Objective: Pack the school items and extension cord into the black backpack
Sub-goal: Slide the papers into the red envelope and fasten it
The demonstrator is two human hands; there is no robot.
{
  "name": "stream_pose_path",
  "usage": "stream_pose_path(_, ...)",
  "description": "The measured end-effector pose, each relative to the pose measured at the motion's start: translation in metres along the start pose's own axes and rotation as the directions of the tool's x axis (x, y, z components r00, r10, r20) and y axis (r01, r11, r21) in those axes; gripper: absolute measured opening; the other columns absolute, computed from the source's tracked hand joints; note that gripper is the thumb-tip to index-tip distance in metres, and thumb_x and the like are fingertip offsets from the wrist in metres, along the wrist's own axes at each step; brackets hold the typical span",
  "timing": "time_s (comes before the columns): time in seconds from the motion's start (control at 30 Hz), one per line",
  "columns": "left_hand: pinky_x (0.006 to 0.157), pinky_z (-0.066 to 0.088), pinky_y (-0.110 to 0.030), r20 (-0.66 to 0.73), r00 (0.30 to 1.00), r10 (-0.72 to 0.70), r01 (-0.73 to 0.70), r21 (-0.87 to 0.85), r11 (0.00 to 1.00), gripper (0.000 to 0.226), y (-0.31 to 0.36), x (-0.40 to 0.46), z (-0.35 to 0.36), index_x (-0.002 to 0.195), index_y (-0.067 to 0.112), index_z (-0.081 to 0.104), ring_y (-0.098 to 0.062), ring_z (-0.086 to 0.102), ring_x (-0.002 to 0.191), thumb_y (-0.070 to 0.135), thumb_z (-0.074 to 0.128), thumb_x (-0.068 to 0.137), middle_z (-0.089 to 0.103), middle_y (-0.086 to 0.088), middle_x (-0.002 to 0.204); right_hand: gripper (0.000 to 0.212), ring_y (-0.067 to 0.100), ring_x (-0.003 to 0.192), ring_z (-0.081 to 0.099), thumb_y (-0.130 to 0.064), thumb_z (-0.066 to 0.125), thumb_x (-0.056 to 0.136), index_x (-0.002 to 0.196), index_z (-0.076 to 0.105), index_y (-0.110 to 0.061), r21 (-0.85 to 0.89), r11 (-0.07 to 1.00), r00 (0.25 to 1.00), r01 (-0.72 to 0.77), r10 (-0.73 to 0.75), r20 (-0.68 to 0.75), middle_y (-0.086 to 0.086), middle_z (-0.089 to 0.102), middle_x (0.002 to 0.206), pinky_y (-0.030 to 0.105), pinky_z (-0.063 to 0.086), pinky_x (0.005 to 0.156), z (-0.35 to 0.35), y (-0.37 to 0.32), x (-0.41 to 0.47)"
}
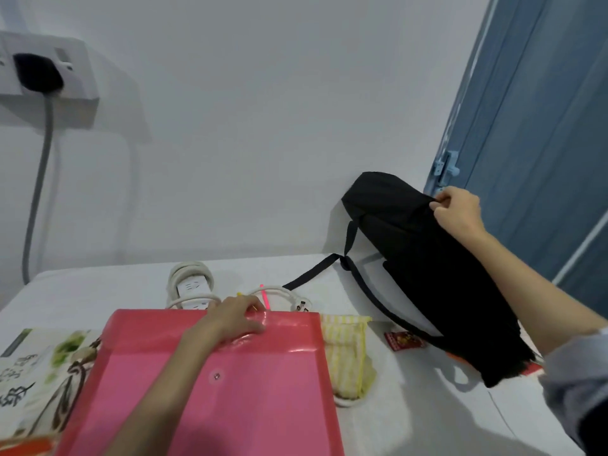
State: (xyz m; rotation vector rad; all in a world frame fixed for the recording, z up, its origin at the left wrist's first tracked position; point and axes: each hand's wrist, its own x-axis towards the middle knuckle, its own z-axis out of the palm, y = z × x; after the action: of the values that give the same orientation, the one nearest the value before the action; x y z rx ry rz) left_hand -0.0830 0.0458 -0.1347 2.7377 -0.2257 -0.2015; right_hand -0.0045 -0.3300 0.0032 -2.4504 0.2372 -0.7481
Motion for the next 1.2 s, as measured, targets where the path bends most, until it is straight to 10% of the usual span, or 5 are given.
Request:
stream_pose_path(0.37,0.104,0.022,-0.033,-0.139,0.979,0.149,-0.17,-0.154,0.973,0.074,-0.014,-0.022,-0.012,0.095,0.053,0.046,0.0,0.042,0.114,0.092,0.049,0.032,0.052,0.023,0.115,0.004,0.027,0.075,0.059,-0.012,0.057,0.088,0.084,0.057,-0.01,0.055,0.994,0.959,0.095,-0.107,0.264,0.003,0.055,0.077,0.033,0.046,0.069,0.095,-0.009,-0.099)
stream_pose_path(0.53,0.106,0.002,-0.03,-0.123,0.979,0.161,-0.163,-0.007,0.987,0.058,-0.026,-0.04,-0.033,0.092,0.055,0.045,0.004,0.026,0.122,0.067,0.066,0.039,0.04,0.027,0.12,0.015,0.026,0.088,0.058,-0.025,0.057,0.091,0.097,0.055,-0.011,-0.008,0.997,0.952,0.081,-0.075,0.297,0.0,0.05,0.091,0.029,0.036,0.067,0.114,-0.01,-0.124)
stream_pose_path(0.8,0.073,0.031,-0.039,-0.863,0.504,0.034,0.203,0.156,0.967,0.037,-0.045,-0.04,-0.022,0.089,0.008,0.057,-0.03,0.048,0.079,0.007,0.08,0.059,0.056,-0.012,0.086,0.07,0.005,0.103,0.047,-0.073,0.048,0.07,0.118,0.055,-0.023,0.338,0.835,0.77,0.434,-0.538,0.343,-0.016,0.05,0.113,0.029,0.035,0.091,0.117,-0.054,-0.156)
stream_pose_path(1.03,0.078,0.03,-0.033,-0.6,0.79,0.128,0.054,0.277,0.959,0.041,-0.074,-0.057,0.012,0.095,0.023,0.065,-0.02,0.058,0.09,0.053,0.042,0.081,0.063,0.003,0.095,0.01,0.019,0.08,0.066,-0.025,0.062,0.087,0.092,0.068,-0.018,0.28,0.856,0.823,0.435,-0.504,0.261,-0.006,0.072,0.084,0.033,0.05,0.071,0.148,-0.084,-0.156)
stream_pose_path(1.2,0.079,0.027,-0.03,-0.642,0.754,0.138,0.039,0.253,0.967,0.042,-0.072,-0.058,0.013,0.104,0.023,0.06,-0.018,0.057,0.097,0.052,0.046,0.076,0.061,0.003,0.104,0.008,0.018,0.083,0.064,-0.025,0.063,0.086,0.09,0.07,-0.021,0.191,0.916,0.865,0.353,-0.397,0.306,-0.007,0.07,0.081,0.03,0.047,0.071,0.141,-0.094,-0.148)
